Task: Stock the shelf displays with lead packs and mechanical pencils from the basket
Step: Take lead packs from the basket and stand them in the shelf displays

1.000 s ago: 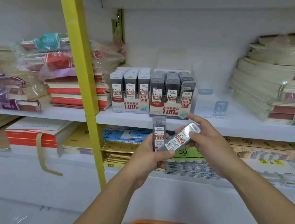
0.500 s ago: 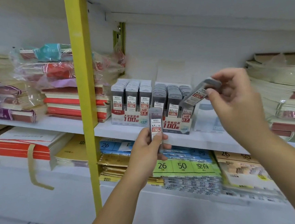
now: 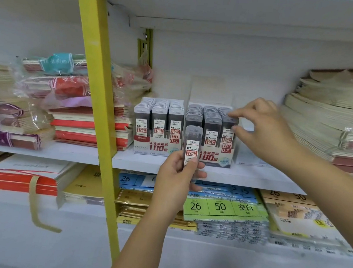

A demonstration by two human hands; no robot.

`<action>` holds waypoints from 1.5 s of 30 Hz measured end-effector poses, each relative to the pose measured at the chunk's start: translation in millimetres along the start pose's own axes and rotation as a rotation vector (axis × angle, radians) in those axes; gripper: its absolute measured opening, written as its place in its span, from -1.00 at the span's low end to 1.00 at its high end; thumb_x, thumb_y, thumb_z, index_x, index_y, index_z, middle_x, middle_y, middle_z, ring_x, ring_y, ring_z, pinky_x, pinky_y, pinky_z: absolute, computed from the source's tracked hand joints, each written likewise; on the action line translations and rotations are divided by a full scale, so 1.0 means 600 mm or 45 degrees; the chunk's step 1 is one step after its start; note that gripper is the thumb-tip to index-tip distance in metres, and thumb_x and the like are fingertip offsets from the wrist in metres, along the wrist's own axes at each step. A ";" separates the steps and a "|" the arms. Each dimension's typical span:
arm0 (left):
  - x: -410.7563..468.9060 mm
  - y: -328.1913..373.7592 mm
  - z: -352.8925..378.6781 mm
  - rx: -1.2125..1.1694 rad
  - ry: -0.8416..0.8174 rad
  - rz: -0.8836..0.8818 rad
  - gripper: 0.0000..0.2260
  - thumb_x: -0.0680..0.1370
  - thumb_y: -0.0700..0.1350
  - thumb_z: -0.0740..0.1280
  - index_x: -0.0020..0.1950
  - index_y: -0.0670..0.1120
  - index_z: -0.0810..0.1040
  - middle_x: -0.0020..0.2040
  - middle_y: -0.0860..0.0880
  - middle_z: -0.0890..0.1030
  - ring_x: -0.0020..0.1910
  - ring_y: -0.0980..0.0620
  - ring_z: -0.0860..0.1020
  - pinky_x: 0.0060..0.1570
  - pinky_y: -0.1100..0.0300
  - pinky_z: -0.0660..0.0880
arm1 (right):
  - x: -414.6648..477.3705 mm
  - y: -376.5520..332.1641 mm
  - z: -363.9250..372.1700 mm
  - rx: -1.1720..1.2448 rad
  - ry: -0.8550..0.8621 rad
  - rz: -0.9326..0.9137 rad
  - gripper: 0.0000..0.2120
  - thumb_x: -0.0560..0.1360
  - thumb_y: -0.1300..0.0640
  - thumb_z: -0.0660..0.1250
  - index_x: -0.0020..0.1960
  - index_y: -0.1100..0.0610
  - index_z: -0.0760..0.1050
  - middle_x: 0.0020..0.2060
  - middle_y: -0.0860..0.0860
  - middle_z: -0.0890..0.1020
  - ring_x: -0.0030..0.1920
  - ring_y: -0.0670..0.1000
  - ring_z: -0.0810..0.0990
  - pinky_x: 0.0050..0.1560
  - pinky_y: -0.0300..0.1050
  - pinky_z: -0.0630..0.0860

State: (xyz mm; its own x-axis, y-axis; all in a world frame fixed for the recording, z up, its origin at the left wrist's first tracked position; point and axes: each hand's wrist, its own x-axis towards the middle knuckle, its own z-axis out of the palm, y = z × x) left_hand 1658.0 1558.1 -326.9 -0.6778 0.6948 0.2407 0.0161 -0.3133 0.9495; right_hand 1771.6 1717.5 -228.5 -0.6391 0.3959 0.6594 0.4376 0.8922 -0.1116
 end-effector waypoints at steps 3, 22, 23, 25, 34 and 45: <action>0.002 0.008 -0.001 0.028 -0.039 0.043 -0.90 0.65 -0.09 0.30 0.13 0.04 0.58 -0.09 0.03 0.72 -0.15 0.08 0.71 -0.32 0.27 0.60 | -0.015 -0.017 -0.003 -0.036 0.186 -0.066 -0.67 0.55 0.05 0.27 0.30 0.03 0.54 0.04 0.01 0.49 0.13 0.01 0.35 0.07 -0.18 0.27; 0.015 -0.009 0.005 0.834 0.175 0.449 -0.46 0.63 -0.03 0.31 0.58 0.08 0.20 0.48 0.15 0.23 0.42 0.24 0.27 0.37 0.34 0.22 | 0.003 -0.015 -0.054 0.629 0.393 -0.175 -0.70 0.53 0.27 0.34 0.16 -0.03 0.43 -0.10 0.03 0.61 -0.13 0.04 0.57 -0.04 0.05 0.54; 0.016 -0.010 0.004 0.849 0.171 0.444 -0.45 0.63 -0.02 0.31 0.58 0.09 0.18 0.49 0.15 0.22 0.41 0.26 0.26 0.34 0.39 0.19 | 0.002 -0.013 -0.053 0.579 0.389 -0.188 -0.71 0.52 0.27 0.34 0.17 -0.01 0.43 -0.11 0.01 0.60 -0.14 0.02 0.56 -0.04 0.01 0.53; 0.016 -0.010 0.002 0.853 0.168 0.429 -0.44 0.63 -0.02 0.30 0.59 0.09 0.17 0.50 0.15 0.22 0.42 0.25 0.25 0.34 0.38 0.19 | -0.004 -0.011 -0.046 0.451 0.335 -0.213 -0.71 0.52 0.26 0.34 0.17 0.00 0.44 -0.14 -0.10 0.57 -0.15 -0.04 0.55 -0.08 -0.09 0.52; 0.015 -0.006 -0.005 0.848 0.120 0.414 -0.43 0.63 -0.02 0.31 0.60 0.09 0.17 0.50 0.16 0.23 0.46 0.21 0.28 0.44 0.20 0.28 | -0.008 0.002 0.006 -0.046 0.107 -0.080 -0.69 0.53 0.09 0.34 0.26 0.01 0.55 0.00 -0.05 0.45 0.13 0.01 0.36 0.03 -0.10 0.32; -0.017 -0.006 -0.026 1.000 -0.038 0.389 -0.38 0.64 -0.01 0.29 0.62 0.16 0.05 0.59 0.25 0.10 0.41 0.44 -0.01 0.41 0.37 -0.03 | -0.078 -0.001 0.003 0.103 0.150 -0.134 -0.52 0.54 0.26 0.33 0.43 0.09 0.39 0.24 0.06 0.51 0.25 0.02 0.33 0.23 -0.25 0.16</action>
State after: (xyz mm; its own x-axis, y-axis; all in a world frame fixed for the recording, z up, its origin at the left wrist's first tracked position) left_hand 1653.1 1541.9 -336.1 -0.5407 0.6731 0.5045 0.7100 0.0435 0.7029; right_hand 1800.0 1698.8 -260.8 -0.5978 0.2757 0.7528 0.3171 0.9438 -0.0939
